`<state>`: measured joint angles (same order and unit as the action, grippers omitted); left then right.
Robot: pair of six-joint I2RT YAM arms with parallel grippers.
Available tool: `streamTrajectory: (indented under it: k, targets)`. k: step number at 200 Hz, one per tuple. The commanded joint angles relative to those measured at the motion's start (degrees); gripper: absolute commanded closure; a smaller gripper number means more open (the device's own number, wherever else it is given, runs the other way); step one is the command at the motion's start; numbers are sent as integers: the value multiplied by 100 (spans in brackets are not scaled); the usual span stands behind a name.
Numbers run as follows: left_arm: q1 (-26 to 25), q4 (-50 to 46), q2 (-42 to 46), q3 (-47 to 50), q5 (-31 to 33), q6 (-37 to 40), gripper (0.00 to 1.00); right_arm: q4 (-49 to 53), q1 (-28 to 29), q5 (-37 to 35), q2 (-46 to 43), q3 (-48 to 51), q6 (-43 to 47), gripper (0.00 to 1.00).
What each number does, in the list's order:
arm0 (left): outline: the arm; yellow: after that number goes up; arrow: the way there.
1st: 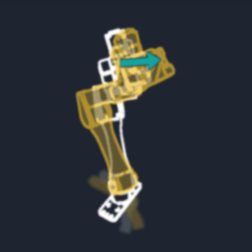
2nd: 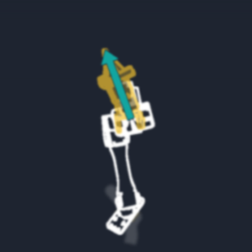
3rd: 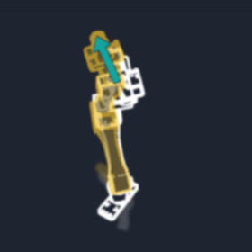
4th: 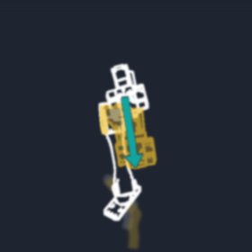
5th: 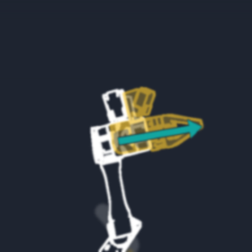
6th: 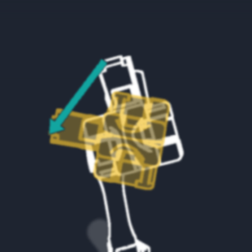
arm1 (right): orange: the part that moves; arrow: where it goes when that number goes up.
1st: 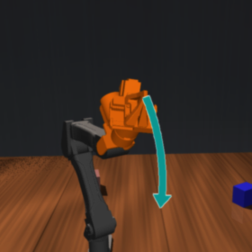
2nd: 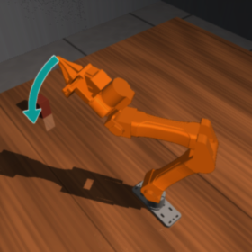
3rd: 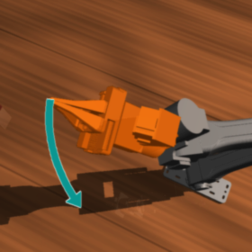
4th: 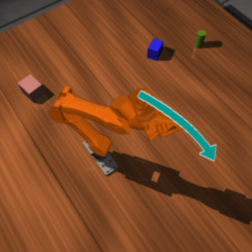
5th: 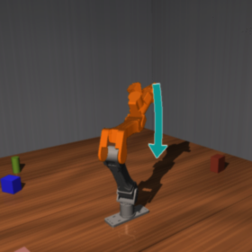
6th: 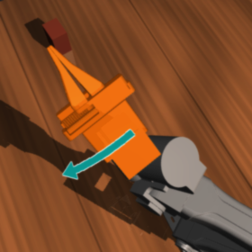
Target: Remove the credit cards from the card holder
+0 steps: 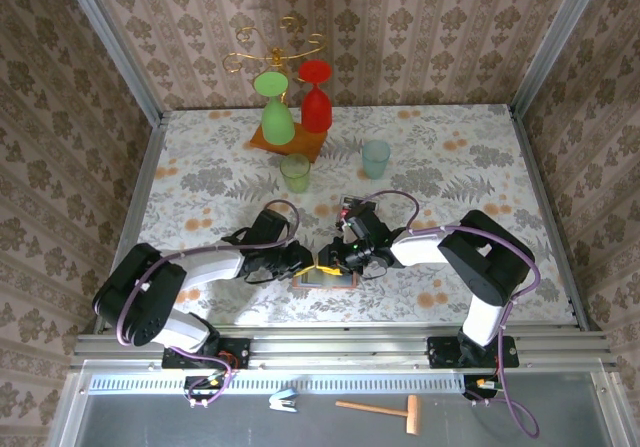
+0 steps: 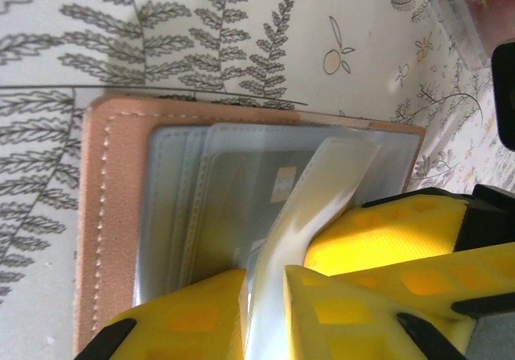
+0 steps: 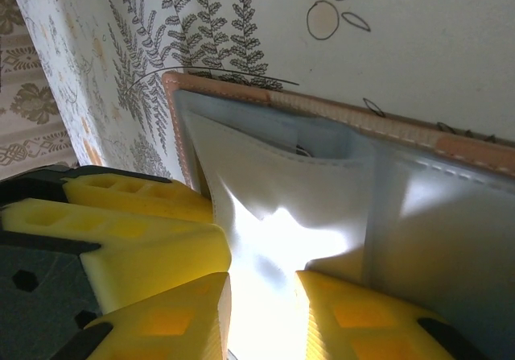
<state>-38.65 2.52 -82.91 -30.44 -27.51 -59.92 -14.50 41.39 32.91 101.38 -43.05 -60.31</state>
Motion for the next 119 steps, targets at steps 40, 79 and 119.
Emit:
streamTrajectory:
  k: [40,79,119]
  targets:
    - [-39,190,-43,94,-149,-132,81,194,-36,0,-270,-8,-113,71]
    - [-40,288,98,83,-227,-134,80,1019,-34,-331,-796,-174,167,70]
    - [-83,239,179,-49,-281,-128,80,2130,-45,-764,-1258,-444,653,69]
